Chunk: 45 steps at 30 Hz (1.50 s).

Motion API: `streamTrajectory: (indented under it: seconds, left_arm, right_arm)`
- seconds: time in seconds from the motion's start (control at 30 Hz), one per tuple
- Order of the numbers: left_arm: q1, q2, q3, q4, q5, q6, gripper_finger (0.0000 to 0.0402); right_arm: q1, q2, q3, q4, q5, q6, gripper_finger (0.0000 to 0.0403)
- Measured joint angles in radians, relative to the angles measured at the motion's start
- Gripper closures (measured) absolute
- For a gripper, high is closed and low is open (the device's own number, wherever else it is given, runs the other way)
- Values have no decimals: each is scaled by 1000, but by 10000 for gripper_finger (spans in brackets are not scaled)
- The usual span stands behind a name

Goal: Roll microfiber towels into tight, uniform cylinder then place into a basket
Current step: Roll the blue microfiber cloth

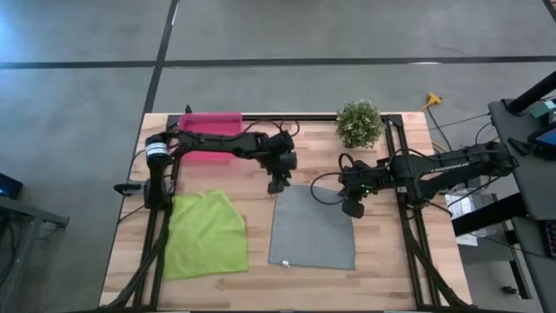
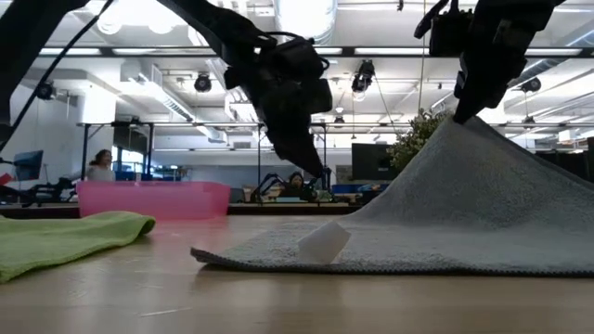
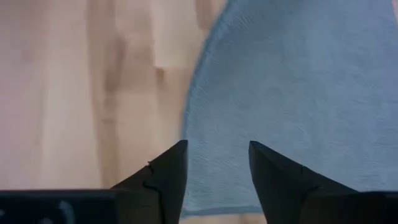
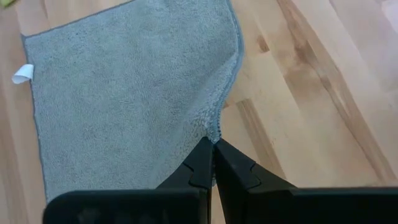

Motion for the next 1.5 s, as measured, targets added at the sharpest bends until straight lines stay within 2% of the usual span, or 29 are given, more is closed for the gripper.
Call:
streamTrajectory:
  seconds: [0.07,0.2,0.27,0.5,0.67,0.9,1.2,1.37,1.5]
  left_arm:
    - [9,4,10,18,24,13,225]
    - [10,5,7,142,150,10,192]
    - [-3,5,7,203,164,10,183]
    - [-14,52,7,351,178,-67,180]
    - [-13,100,14,355,240,-97,180]
    - [1,113,12,265,230,-96,180]
    - [34,101,8,43,194,4,180]
    - [34,101,-1,-18,130,66,180]
    - [40,101,-5,-61,124,70,180]
  right_arm:
    - [0,0,1,1,0,1,394]
    - [0,0,22,10,8,-5,394]
    - [1,0,41,8,26,-14,394]
    - [0,0,118,9,35,-79,394]
    - [0,0,146,-32,54,-82,394]
    - [0,0,157,-170,58,-82,394]
    - [0,0,138,-175,58,-88,394]
    - [0,0,138,-176,58,-82,394]
    - [0,0,138,-178,58,-79,394]
